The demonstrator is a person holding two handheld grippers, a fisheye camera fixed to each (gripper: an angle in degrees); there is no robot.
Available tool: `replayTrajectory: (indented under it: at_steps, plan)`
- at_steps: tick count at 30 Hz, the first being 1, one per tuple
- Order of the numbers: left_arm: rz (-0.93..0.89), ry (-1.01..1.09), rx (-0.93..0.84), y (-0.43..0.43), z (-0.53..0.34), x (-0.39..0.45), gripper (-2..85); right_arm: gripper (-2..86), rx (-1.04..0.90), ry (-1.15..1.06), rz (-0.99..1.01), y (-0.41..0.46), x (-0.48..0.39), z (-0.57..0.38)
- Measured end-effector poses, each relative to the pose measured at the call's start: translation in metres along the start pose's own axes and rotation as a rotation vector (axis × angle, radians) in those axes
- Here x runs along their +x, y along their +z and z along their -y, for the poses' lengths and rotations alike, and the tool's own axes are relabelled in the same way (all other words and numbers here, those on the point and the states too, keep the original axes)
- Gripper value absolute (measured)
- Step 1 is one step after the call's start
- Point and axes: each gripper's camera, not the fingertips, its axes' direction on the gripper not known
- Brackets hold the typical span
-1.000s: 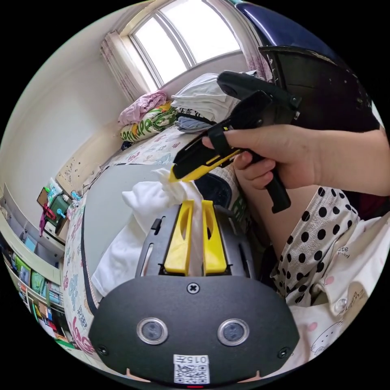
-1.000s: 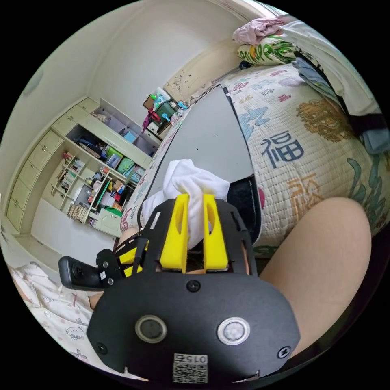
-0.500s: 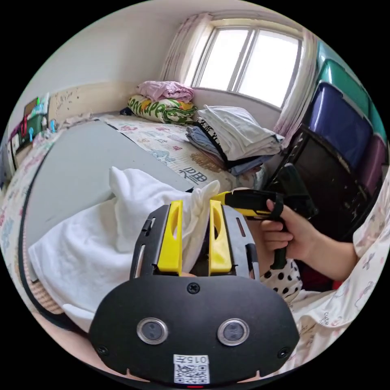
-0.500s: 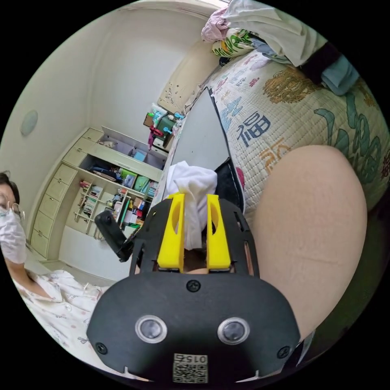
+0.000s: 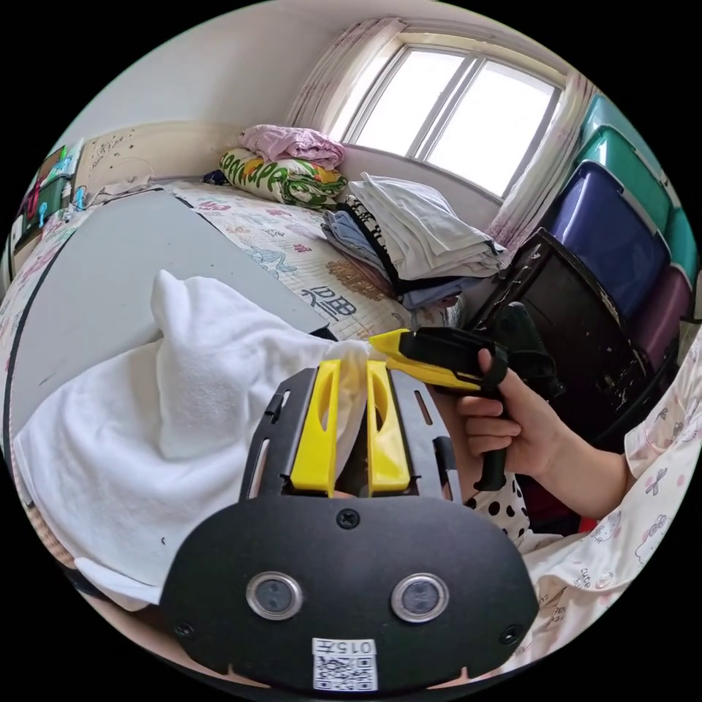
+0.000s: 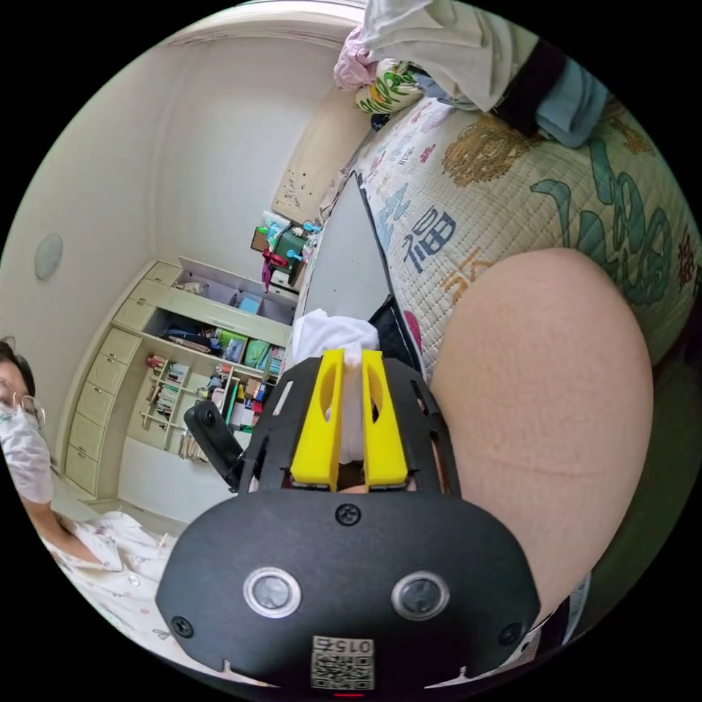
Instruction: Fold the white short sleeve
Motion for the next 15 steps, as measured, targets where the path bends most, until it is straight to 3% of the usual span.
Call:
replayTrajectory:
  at_steps: [15]
  plan:
    - [-0.072,-0.085,0.034,-0.024,-0.04,-0.052,9.0,0.8,0.034,0.017,0.089,0.027,-0.064,-0.092]
